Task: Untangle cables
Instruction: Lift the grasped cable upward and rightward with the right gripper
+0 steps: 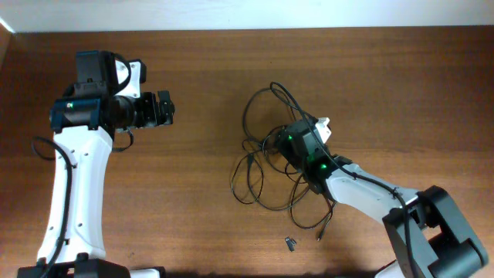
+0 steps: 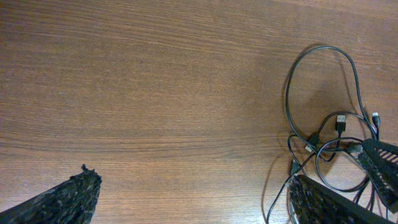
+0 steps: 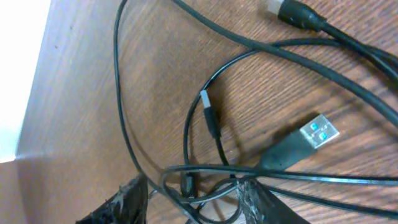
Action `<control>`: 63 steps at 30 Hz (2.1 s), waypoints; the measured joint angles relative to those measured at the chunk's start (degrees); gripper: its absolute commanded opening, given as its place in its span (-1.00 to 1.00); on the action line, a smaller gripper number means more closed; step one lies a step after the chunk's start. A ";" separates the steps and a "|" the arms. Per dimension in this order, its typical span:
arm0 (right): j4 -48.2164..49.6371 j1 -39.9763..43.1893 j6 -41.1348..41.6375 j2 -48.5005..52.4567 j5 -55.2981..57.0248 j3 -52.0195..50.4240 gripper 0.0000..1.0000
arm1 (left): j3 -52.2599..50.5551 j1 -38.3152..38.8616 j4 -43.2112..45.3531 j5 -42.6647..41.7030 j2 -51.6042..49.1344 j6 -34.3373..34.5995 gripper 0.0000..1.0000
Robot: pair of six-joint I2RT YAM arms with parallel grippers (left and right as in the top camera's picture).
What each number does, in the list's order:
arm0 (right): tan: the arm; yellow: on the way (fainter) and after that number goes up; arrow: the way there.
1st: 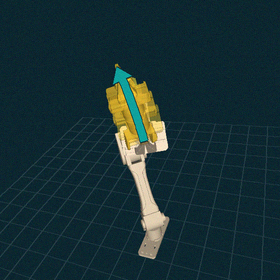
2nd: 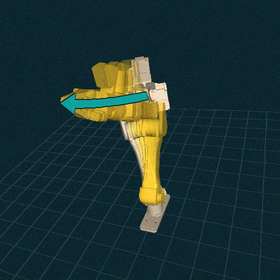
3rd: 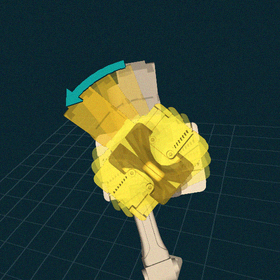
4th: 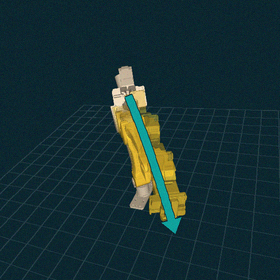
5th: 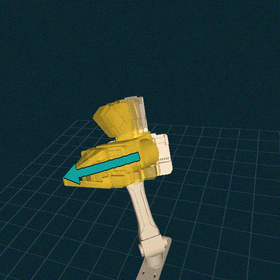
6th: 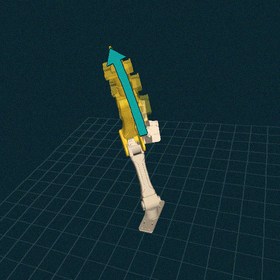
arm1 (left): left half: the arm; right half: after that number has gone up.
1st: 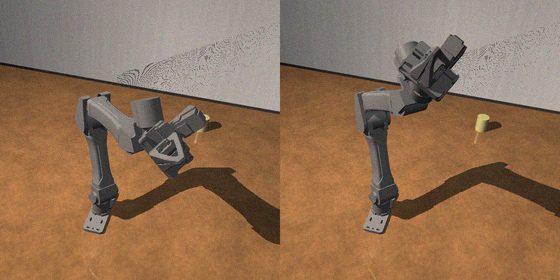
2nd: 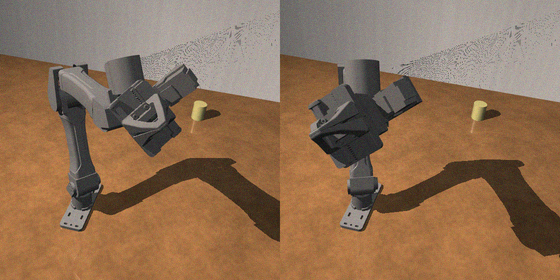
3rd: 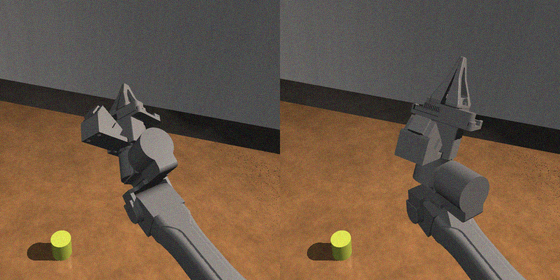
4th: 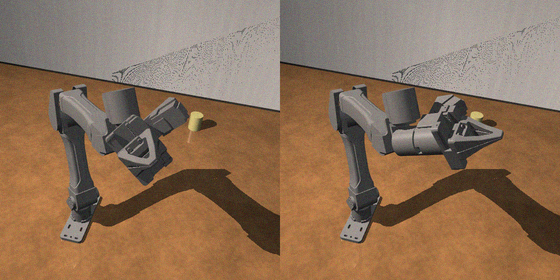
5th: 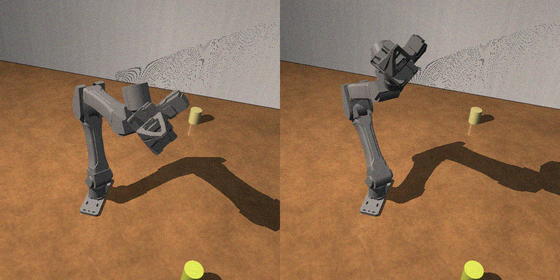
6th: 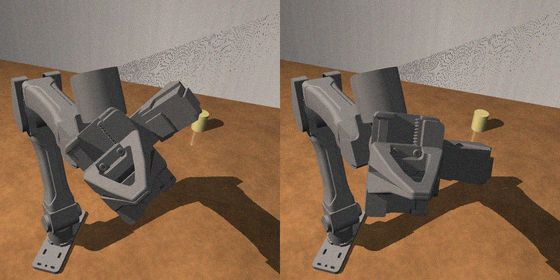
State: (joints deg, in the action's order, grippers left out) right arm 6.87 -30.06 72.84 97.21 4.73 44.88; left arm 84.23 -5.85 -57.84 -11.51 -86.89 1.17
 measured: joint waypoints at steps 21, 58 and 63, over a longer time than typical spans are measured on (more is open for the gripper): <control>12.81 -0.04 -2.14 5.20 6.82 -0.04 -0.65 | 0.00 0.00 0.02 0.00 0.00 0.00 0.99; -3.76 5.29 -89.99 2.73 -5.20 0.33 -0.92 | 0.00 0.00 0.00 0.00 0.00 0.02 0.99; -2.89 5.29 -86.66 2.75 -5.16 0.33 -0.47 | 0.00 0.00 0.00 0.00 0.00 0.00 0.99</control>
State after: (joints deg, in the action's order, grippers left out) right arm 3.99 -24.77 -13.82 99.96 -0.43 45.21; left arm 84.23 -5.85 -57.84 -11.51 -86.89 1.17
